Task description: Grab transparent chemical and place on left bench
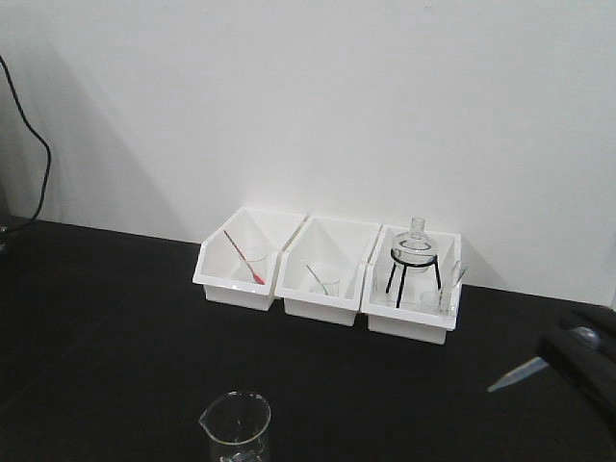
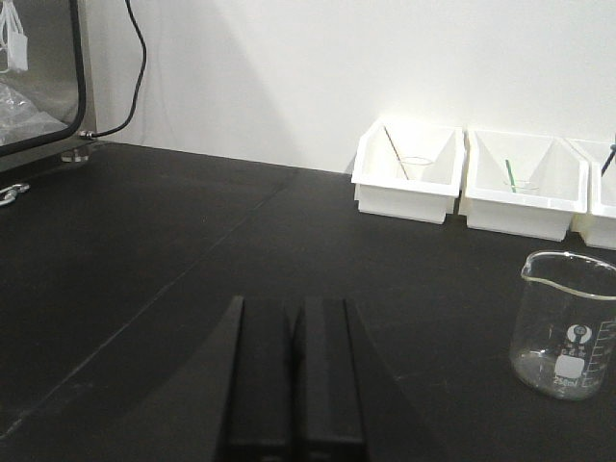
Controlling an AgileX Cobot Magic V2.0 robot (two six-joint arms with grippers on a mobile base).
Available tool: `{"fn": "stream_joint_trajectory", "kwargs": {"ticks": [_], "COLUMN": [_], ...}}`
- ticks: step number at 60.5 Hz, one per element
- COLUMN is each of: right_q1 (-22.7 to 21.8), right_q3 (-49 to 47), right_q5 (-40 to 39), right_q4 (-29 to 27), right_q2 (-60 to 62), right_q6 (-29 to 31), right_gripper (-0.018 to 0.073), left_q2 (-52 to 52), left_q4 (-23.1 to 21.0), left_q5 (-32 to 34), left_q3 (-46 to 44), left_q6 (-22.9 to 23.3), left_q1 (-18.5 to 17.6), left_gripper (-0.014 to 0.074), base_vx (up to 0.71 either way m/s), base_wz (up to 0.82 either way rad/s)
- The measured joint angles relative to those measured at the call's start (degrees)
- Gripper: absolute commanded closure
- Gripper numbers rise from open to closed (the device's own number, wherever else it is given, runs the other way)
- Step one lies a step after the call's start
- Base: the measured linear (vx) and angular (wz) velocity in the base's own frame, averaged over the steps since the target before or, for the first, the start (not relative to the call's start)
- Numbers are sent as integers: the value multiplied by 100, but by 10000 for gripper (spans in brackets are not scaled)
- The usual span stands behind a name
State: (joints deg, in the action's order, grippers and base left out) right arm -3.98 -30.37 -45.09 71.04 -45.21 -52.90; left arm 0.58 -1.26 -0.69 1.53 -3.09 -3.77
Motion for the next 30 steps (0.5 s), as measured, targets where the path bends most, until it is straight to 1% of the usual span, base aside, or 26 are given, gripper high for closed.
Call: {"fn": "stream_joint_trajectory", "kwargs": {"ticks": [2, 5, 9, 13, 15, 21, 26, 30], "right_q1": [0, 0, 49, 281, 489, 1410, 2314, 2894], "right_q3": [-211, -469, -789, -1085, -1205, -1515, -1758, -1983], "right_q5": [-251, -519, -679, -517, -327, 620, 1595, 2280], "right_q4": [215, 379, 402, 320, 259, -13, -456, -933], "right_q2": [-236, -544, -939, -1263, -1383, -1737, -2093, -2468], "right_q6": [-120, -188, -225, -231, -202, 33, 428, 867], "right_gripper": [562, 562, 562, 562, 562, 562, 562, 562], "left_q2": [0, 0, 0, 0, 0, 0, 0, 0], "left_q4": [0, 0, 0, 0, 0, 0, 0, 0], "left_q5": [0, 0, 0, 0, 0, 0, 0, 0], "left_q3": [0, 0, 0, 0, 0, 0, 0, 0], "left_q6": [0, 0, 0, 0, 0, 0, 0, 0], "left_q1": [0, 0, 0, 0, 0, 0, 0, 0], "left_gripper": [600, 600, 600, 600, 600, 600, 600, 600], "base_vx": [0, 0, 0, 0, 0, 0, 0, 0], "base_wz": [0, 0, 0, 0, 0, 0, 0, 0]}}
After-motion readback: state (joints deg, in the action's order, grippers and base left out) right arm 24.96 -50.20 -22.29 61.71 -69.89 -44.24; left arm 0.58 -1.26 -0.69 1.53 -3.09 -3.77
